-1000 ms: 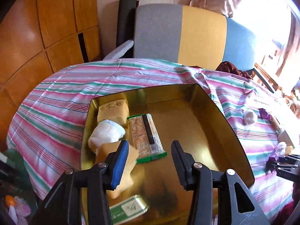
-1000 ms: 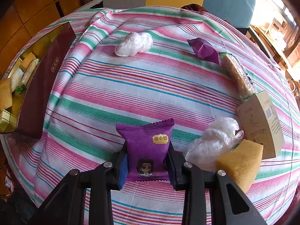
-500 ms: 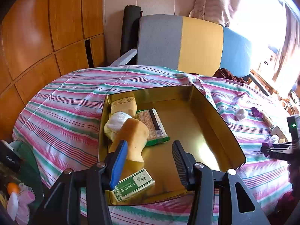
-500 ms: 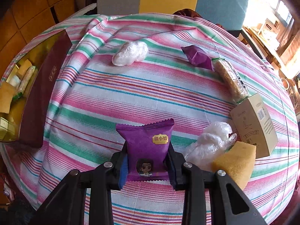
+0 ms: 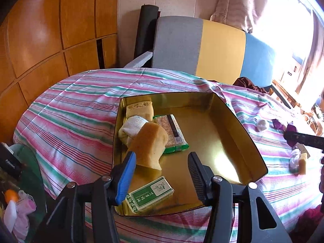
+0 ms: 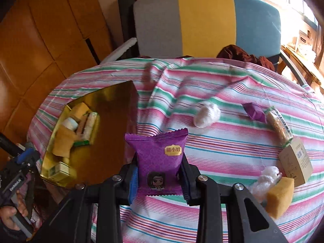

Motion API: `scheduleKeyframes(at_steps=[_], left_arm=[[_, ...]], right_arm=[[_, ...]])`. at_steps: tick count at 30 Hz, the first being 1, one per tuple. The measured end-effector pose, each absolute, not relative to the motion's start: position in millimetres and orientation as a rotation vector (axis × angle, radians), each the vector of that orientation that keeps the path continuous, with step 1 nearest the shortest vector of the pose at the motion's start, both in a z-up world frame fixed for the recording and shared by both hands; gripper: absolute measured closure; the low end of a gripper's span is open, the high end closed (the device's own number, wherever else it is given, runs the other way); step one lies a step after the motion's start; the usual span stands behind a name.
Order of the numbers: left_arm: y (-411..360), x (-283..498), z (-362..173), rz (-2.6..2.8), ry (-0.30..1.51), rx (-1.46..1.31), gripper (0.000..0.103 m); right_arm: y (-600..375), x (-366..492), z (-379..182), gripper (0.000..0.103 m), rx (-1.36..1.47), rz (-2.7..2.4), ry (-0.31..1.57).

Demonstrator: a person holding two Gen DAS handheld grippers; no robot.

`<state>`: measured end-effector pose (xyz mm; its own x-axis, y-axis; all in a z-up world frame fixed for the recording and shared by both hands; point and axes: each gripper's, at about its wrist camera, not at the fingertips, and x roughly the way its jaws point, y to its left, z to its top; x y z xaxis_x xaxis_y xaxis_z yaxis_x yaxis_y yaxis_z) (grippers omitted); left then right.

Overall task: Organize objects
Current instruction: 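Carry the purple snack packet into the gold tray and open the right tool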

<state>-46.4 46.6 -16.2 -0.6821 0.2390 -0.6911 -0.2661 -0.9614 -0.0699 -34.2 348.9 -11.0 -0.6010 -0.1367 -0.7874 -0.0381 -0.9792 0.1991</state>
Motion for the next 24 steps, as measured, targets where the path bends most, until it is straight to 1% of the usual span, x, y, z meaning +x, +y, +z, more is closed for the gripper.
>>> scheduleKeyframes(at_steps=[3,8,11,14,17,19,21,22,24], left_arm=[[40,-46,-16,2.662,0.046,-1.080,0.049],[21,-47,-18,2.690,0.004,-1.094,0.049],[5,-48,-21,2.717,-0.031,-1.113,0.048],[-14,-50,-25,2.751,-0.065,-1.133,0.044],[-29,-52,-31,2.776,-0.097,-1.162,0.044],[-37,-53,-34,2.787,-0.111,-1.181,0.044],[-42,-53,-37,2.791,-0.121,-1.194,0.044],[-44,-53,-38,2.792,-0.129,-1.199,0.043],[-45,-54,-40,2.793,-0.138,-1.201,0.038]], right_arm=[[313,-50,-9,0.069,1.349,-2.680,-0.270],[252,-83,-24,0.069,1.377,-2.551,-0.229],[220,-104,-36,0.069,1.410,-2.481,-0.236],[193,-124,-45,0.069,1.430,-2.418,-0.263],[173,-143,-56,0.067,1.450,-2.371,-0.304],[162,-154,-64,0.067,1.479,-2.378,-0.293],[157,-160,-72,0.058,1.508,-2.387,-0.286],[156,-162,-76,0.057,1.523,-2.379,-0.294],[158,-161,-79,0.053,1.527,-2.349,-0.321]])
